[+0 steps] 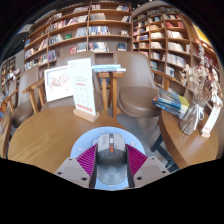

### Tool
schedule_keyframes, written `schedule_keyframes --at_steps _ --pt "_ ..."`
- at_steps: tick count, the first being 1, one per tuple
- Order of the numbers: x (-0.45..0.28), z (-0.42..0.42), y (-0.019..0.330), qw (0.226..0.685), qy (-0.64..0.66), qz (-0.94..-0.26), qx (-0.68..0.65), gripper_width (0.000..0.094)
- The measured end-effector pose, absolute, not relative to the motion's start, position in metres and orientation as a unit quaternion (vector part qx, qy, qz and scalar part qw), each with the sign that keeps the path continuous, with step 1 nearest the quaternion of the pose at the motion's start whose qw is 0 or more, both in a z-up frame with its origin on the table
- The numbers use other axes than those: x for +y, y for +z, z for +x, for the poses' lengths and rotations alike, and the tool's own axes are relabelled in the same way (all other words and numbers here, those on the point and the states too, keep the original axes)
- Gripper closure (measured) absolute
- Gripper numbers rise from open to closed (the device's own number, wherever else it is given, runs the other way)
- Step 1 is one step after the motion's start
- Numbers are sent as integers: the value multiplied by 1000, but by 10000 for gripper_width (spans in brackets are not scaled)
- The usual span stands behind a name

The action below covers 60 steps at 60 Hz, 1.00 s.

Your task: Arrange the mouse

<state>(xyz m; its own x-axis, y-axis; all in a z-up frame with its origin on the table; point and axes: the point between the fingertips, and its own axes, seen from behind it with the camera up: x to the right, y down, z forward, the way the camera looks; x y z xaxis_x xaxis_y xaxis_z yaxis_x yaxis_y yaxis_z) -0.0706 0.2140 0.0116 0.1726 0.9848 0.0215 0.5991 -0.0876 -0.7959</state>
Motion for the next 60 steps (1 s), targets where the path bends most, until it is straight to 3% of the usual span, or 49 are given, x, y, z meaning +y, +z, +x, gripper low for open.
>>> schedule_keyframes --at_steps 13,19,30,42,49,60 --pt "211 -68 -12 327 295 -684 -582 393" --pt "218 -68 2 360 290 -674 -576 69" --pt "213 -23 57 387 292 -670 -563 89" --pt "184 97 122 413 289 -668 -548 93" --pt "158 171 142 412 298 -665 -547 84" --pt "126 266 141 404 295 -652 -569 85"
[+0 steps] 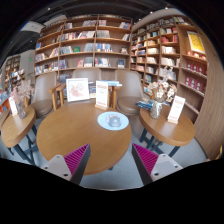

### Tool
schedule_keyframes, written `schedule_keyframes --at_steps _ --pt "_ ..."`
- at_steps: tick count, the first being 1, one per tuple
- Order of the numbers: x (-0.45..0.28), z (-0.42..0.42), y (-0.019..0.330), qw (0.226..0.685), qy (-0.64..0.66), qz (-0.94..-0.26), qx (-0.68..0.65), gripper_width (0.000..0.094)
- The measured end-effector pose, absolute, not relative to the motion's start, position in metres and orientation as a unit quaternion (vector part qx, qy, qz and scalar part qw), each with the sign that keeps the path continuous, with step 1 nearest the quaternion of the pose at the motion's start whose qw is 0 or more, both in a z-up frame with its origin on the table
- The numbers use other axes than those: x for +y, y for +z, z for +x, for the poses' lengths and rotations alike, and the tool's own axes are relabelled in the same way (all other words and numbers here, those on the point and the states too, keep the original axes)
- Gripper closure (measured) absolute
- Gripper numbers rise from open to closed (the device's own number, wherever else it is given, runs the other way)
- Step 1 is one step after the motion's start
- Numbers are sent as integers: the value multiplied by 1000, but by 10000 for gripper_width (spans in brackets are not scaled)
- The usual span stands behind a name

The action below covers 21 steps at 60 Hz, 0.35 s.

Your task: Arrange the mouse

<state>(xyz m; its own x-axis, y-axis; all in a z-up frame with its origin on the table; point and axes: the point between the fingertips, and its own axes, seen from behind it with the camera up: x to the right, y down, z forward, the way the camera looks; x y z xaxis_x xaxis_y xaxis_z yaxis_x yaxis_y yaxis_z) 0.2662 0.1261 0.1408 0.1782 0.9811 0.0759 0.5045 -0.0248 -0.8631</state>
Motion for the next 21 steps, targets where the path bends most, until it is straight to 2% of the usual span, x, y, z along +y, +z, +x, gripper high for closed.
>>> schedule_keyframes --at_steps 12,21 --pt "94 316 132 377 308 -641 -594 84" --pt "91 323 134 383 312 -638 -591 86"
